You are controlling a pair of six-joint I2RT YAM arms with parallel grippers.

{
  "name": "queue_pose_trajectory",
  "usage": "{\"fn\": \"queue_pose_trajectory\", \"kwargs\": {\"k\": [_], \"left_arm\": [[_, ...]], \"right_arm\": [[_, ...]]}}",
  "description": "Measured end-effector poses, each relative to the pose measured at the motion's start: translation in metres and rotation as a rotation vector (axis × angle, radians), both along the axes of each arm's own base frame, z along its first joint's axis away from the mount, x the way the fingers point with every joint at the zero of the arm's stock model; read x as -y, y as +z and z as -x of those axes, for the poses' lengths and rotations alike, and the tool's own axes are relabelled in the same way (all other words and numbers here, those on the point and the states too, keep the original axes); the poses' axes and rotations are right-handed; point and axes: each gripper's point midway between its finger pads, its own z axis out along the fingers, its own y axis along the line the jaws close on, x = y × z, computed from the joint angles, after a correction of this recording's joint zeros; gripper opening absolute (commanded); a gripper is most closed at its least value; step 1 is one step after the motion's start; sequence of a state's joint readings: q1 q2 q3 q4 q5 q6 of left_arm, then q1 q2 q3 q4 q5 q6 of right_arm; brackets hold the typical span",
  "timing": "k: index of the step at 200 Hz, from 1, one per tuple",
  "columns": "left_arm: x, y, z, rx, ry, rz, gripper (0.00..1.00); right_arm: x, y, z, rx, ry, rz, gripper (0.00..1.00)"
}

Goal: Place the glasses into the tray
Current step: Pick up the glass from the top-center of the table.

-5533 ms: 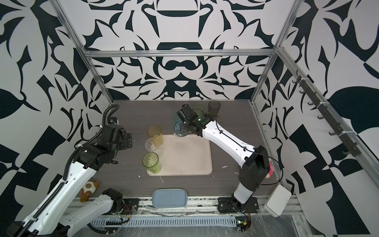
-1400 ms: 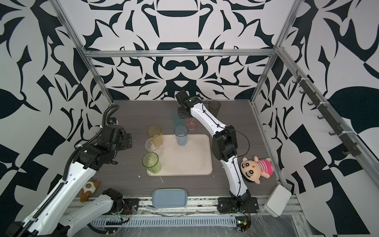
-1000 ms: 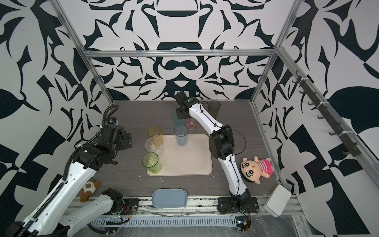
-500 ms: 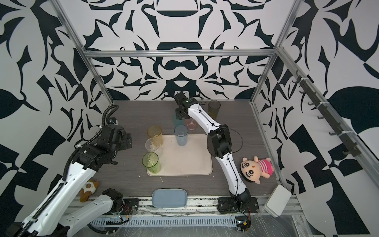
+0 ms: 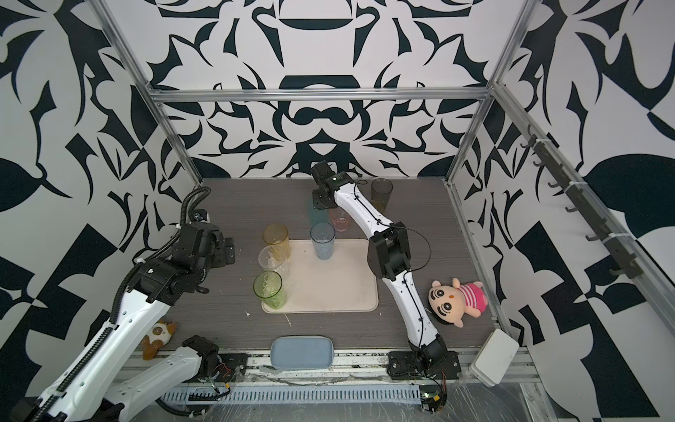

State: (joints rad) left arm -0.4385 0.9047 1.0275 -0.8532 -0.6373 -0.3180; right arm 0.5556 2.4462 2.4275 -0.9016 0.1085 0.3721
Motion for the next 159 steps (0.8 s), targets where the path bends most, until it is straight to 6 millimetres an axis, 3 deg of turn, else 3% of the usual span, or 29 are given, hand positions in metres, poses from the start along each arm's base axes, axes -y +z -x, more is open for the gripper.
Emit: {"fn": "queue_pose_trajectory", "kwargs": {"k": [38,140,159], "left_arm": [[0.001,0.000,0.000,-0.001,-0.002,0.002,0.99],[0.001,-0.001,0.000,-0.003,-0.004,0.004,1.00],[0.001,-0.001,0.000,-0.003,-0.005,0.004,0.99]], "right_arm": [[0.001,-0.013,0.001,-0.024,-0.002,0.013,0.22],[0.003,-0.008,0.000,-0.024,-0.016,0.006,0.00],[0.003,-0.006,-0.001,-0.020,-0.016,0.004,0.00]]}}
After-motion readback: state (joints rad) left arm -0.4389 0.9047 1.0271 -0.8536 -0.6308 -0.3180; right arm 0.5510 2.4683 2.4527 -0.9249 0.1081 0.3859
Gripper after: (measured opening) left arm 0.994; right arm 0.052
